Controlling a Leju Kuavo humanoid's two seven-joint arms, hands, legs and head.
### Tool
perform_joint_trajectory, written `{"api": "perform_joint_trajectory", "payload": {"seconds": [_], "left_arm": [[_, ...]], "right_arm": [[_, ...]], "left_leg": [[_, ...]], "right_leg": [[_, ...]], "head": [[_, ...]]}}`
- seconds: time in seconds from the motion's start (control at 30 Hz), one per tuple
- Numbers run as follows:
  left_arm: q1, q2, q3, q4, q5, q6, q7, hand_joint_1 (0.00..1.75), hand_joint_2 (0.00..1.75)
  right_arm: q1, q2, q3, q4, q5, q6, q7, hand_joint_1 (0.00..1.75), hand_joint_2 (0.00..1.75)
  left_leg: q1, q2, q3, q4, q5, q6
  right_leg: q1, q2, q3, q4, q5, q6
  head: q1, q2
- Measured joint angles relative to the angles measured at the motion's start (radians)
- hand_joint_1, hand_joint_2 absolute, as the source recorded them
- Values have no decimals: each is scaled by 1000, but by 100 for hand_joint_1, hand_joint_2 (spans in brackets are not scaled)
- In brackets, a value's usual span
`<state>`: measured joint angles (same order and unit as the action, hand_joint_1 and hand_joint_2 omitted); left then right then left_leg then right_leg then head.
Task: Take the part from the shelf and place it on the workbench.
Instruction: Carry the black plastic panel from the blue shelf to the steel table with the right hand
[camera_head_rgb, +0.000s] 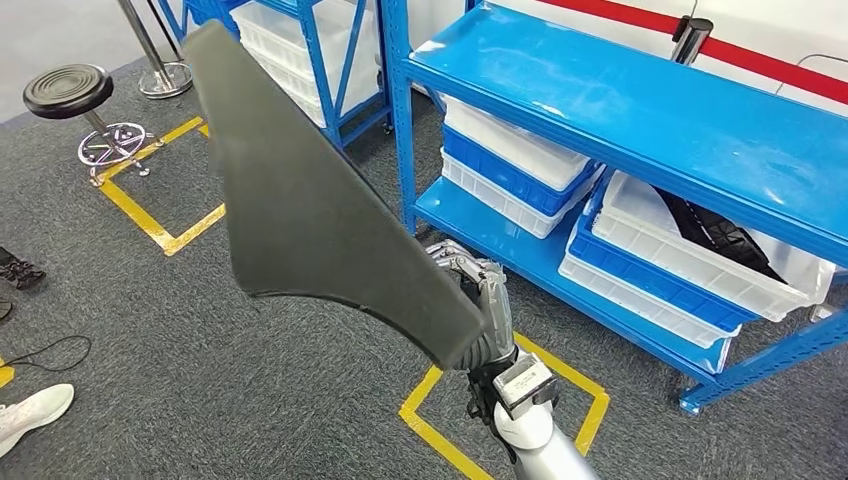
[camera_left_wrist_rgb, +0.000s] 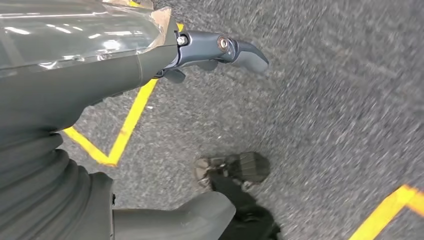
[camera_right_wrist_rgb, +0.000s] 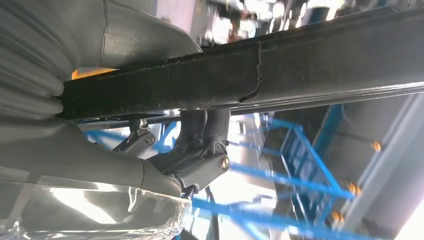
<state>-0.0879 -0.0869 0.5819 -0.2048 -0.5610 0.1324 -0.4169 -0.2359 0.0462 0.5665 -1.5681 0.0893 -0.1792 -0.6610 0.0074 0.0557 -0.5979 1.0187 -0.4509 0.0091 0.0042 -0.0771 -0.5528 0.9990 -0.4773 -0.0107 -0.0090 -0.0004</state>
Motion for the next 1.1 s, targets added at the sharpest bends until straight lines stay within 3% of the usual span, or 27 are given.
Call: {"api": "perform_joint_trajectory", "payload": {"seconds": [0.1,0.13,0.2,0.27,0.3,0.33,0.37,0.43,0.5,0.57,0.6,0.67,0.73,0.8,0.83,0.87,0.9,0.97,1.0,1.03,1.1], "left_arm": [[11,4,2,0,11,7,-16,0,175],[14,4,3,0,12,8,-18,0,175],[17,3,5,0,10,8,-20,0,175],[16,1,6,0,1,4,-20,0,175],[16,-2,6,0,-5,3,-20,0,175],[16,-5,6,0,-10,2,-22,0,175],[17,-9,5,0,-14,2,-24,0,175],[18,-16,5,0,-16,-3,-36,0,175],[18,-19,5,0,-17,-16,-54,0,175],[21,-19,5,0,-17,-42,-65,0,175],[23,-18,5,0,-19,-56,-68,0,175],[25,-16,4,0,-24,-83,-70,0,175],[23,-16,4,0,-27,-97,-72,0,175],[23,-15,3,0,-27,-102,-72,0,175],[24,-15,3,0,-27,-103,-72,0,175],[25,-15,3,0,-27,-103,-72,0,175],[25,-14,3,0,-27,-105,-72,0,175],[23,-14,3,0,-27,-108,-72,0,175],[22,-14,3,0,-27,-110,-73,0,175],[21,-14,3,0,-27,-114,-74,0,175],[21,-14,3,0,-26,-120,-77,0,175]], "right_arm": [[1,6,-7,-7,-2,20,10,171,175],[2,7,-11,-10,-1,23,11,171,175],[10,9,-23,-16,1,24,11,171,175],[25,8,-38,-21,8,23,13,171,175],[34,8,-46,-23,13,22,15,171,175],[41,9,-53,-26,18,22,17,171,175],[46,9,-59,-30,22,22,18,171,175],[50,11,-67,-39,30,25,19,171,175],[51,14,-71,-46,36,33,20,171,175],[51,20,-72,-48,40,38,22,171,175],[51,24,-73,-48,41,39,23,171,175],[50,32,-75,-49,42,42,25,171,175],[51,36,-78,-49,42,45,27,171,175],[52,37,-79,-49,42,47,28,171,175],[53,37,-80,-49,42,48,29,171,175],[53,37,-80,-49,42,49,29,171,175],[53,37,-80,-49,42,49,29,171,175],[52,38,-80,-49,42,50,29,171,175],[52,38,-80,-49,42,51,29,171,175],[52,39,-81,-49,43,51,29,171,175],[53,42,-81,-49,43,53,30,171,175]], "left_leg": [[-3,-23,2,-15,6,16],[-1,-32,5,-22,11,23],[5,-52,10,-33,20,34],[5,-77,9,-34,23,38],[5,-89,9,-33,23,38],[5,-102,8,-32,23,37],[6,-114,9,-31,23,36],[6,-136,8,-26,21,31],[4,-152,3,-19,19,19],[6,-163,-4,-19,20,6],[9,-160,-7,-17,20,0],[12,-122,-24,19,-4,-9],[12,-75,-76,130,-64,-15],[14,-61,-137,250,-112,-19],[14,-59,-147,270,-112,-19],[14,-57,-137,249,-93,-18],[13,-50,-106,191,-61,-15],[9,-16,-32,55,-12,-6],[5,-3,-9,12,-1,-1],[1,1,-2,-4,-1,3],[-3,-18,-2,-8,2,13]], "right_leg": [[3,-17,2,-1,-4,14],[3,-8,-2,11,-14,18],[-1,34,-38,96,-58,16],[-8,66,-99,230,-112,13],[-10,70,-120,272,-124,17],[-13,72,-125,279,-120,25],[-16,75,-110,243,-99,36],[-25,96,-46,103,-41,55],[-28,115,-4,14,-10,52],[-23,111,1,5,-5,37],[-24,104,0,4,-2,29],[-27,89,2,1,2,13],[-24,70,4,-1,1,0],[-18,48,3,0,-1,-6],[-16,38,3,0,-2,-7],[-14,28,4,0,-3,-7],[-13,19,6,0,-4,-7],[-7,3,10,0,-8,-4],[-3,-3,11,0,-11,0],[0,-10,13,-1,-13,4],[2,-23,16,-2,-16,14]], "head": [[0,0],[1,0],[4,0],[7,0],[8,0],[8,0],[8,0],[8,0],[9,0],[9,0],[8,0],[5,0],[-1,0],[-4,0],[-4,0],[-4,0],[-4,0],[-4,0],[-3,0],[-2,0],[-1,0]]}}
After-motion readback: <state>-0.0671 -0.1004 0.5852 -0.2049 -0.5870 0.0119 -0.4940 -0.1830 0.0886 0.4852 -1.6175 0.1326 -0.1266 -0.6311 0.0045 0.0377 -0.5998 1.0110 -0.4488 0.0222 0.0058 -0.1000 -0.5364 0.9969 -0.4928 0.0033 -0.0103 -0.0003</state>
